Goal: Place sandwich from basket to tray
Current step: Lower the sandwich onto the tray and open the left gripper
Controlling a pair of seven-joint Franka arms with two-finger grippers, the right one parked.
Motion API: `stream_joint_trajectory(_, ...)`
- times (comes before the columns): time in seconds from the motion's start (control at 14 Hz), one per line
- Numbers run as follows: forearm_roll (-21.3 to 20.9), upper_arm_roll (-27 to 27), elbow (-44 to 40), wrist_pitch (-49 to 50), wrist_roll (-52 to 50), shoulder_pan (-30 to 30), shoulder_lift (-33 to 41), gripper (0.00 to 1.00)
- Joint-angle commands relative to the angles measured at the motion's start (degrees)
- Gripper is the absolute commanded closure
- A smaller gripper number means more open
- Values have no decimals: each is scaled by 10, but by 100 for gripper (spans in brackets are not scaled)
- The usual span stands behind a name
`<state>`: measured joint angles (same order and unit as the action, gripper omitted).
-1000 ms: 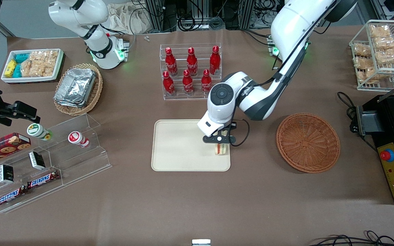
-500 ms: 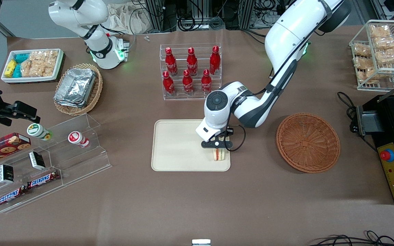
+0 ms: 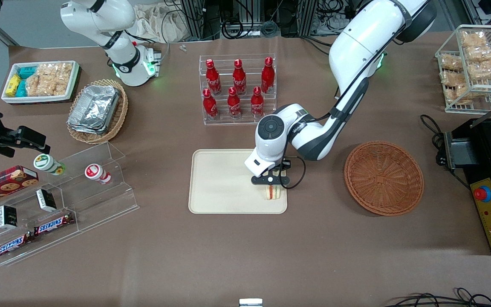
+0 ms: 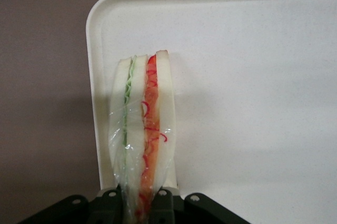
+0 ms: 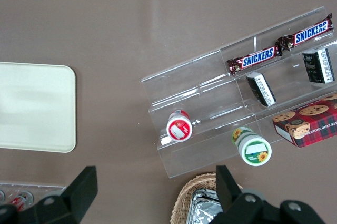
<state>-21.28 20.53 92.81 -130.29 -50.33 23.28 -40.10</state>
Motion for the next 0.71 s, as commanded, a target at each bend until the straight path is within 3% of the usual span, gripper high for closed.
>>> stream_joint_trajectory(0.0,-16,-3,12,-13,-18,0,2,15)
stream_joint_trajectory(0.07,-16,-3,13,-12,-18,1,3,1)
stream_joint_trajectory(0.64,-16,-2,13,-9,-27,2,4,0)
